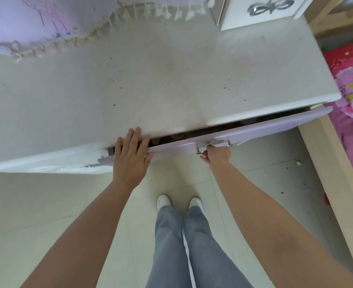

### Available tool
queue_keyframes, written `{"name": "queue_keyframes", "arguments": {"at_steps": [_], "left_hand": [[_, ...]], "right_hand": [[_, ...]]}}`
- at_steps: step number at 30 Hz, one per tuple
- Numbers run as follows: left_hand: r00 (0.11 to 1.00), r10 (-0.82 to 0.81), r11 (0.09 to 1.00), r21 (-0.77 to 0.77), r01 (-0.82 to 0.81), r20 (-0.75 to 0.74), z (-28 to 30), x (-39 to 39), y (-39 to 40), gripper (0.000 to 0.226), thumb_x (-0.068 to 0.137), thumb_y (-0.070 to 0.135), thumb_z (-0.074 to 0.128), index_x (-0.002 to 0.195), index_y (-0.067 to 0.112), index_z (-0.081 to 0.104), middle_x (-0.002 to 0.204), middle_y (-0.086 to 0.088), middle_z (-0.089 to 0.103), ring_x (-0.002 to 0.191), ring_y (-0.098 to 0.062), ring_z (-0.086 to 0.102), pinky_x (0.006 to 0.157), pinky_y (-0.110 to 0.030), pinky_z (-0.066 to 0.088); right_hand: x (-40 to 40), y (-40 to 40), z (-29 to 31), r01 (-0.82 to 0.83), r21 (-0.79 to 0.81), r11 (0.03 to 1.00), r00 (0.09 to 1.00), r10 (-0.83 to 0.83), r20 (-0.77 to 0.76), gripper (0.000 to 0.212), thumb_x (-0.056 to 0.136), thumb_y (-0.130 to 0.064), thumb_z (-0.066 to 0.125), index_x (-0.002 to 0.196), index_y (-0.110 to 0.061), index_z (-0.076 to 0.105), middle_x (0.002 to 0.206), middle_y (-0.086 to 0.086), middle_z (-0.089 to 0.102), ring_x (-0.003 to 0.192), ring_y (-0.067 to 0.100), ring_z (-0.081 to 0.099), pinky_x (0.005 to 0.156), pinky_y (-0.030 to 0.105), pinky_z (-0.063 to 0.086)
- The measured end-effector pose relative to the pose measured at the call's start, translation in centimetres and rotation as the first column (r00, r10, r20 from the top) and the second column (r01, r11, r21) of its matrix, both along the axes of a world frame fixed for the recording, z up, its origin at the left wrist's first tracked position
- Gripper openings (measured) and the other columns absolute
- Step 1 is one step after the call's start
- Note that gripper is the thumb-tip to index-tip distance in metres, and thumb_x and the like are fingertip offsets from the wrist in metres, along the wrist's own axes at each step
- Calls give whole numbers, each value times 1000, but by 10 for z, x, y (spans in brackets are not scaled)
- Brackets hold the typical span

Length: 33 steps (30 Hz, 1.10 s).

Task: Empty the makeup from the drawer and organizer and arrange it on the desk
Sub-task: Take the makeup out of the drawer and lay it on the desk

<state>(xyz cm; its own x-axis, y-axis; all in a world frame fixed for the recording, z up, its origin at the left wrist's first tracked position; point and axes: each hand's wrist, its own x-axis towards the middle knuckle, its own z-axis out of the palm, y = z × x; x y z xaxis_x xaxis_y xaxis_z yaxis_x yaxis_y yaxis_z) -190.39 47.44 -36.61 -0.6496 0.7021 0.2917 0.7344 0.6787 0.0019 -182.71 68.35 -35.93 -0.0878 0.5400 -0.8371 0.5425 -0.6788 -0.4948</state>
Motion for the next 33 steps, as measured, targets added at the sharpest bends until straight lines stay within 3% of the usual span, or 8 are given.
{"name": "queue_keyframes", "arguments": {"at_steps": [10, 13, 17, 20, 22, 24, 26, 33], "left_hand": [[982, -170, 985, 15, 172, -78, -1, 88, -31, 8, 80, 19, 41, 85, 13, 43, 67, -8, 56, 66, -23, 40, 59, -30, 23], [972, -231, 972, -42, 229, -32, 2, 97, -31, 7, 74, 15, 41, 80, 13, 39, 60, -7, 56, 52, -25, 53, 55, -26, 31], [963, -269, 953, -134, 271, 34, -8, 101, -28, 31, 56, 9, 60, 77, 12, 38, 56, -6, 54, 48, -24, 54, 41, -22, 37], [949, -313, 937, -150, 315, 37, -17, 100, -27, 33, 56, 7, 61, 76, 13, 36, 54, -6, 53, 46, -24, 53, 40, -22, 37], [936, -351, 928, -120, 352, 30, -25, 98, -29, 43, 51, -2, 69, 77, 13, 38, 53, -7, 53, 45, -23, 52, 40, -22, 37], [933, -358, 929, -85, 360, 39, -33, 98, -33, 53, 44, -3, 79, 78, 12, 41, 55, -9, 54, 46, -24, 52, 41, -23, 39], [940, -341, 937, -69, 342, 31, -38, 99, -35, 53, 45, -5, 79, 79, 10, 41, 57, -9, 54, 47, -24, 52, 42, -23, 40], [946, -317, 948, -53, 314, -65, -36, 113, -37, 22, 63, 5, 55, 78, 11, 40, 56, -7, 53, 48, -23, 51, 44, -24, 36]], "right_hand": [[94, -27, 4, -110, -27, 994, 992, 108, -70, 22, 91, -4, 45, 74, -17, 40, 72, 2, 48, 60, 13, 53, 53, 20, 50], [115, -31, 9, -317, 160, 935, 945, 296, 142, 12, 94, -10, 43, 104, -16, 45, 82, 1, 49, 73, 15, 53, 70, 22, 45], [142, -29, 19, -750, 532, 394, 658, 528, 537, 54, 87, -14, 56, 133, -4, 30, 133, 14, 37, 124, 29, 37, 101, 35, 34], [140, -20, 7, -928, 354, -114, 219, 600, 769, 52, 86, -20, 57, 131, -13, 33, 136, 9, 35, 129, 27, 29, 108, 40, 24], [130, -18, -2, -907, 305, -290, 96, 563, 821, 39, 82, -15, 62, 118, -11, 48, 121, 10, 51, 120, 28, 43, 108, 46, 25], [120, -13, -12, -840, 379, -389, 121, 546, 829, 23, 58, -3, 78, 76, -7, 64, 77, 11, 65, 78, 28, 62, 81, 40, 49], [116, -12, -12, -793, 350, -498, 72, 494, 866, 31, 30, 2, 79, 47, -10, 56, 47, 6, 56, 46, 23, 56, 51, 23, 47], [125, -10, -5, -717, 292, -634, -69, 480, 874, 38, 12, -1, 77, 36, -14, 50, 36, -1, 47, 33, 16, 48, 36, 10, 33]]}}
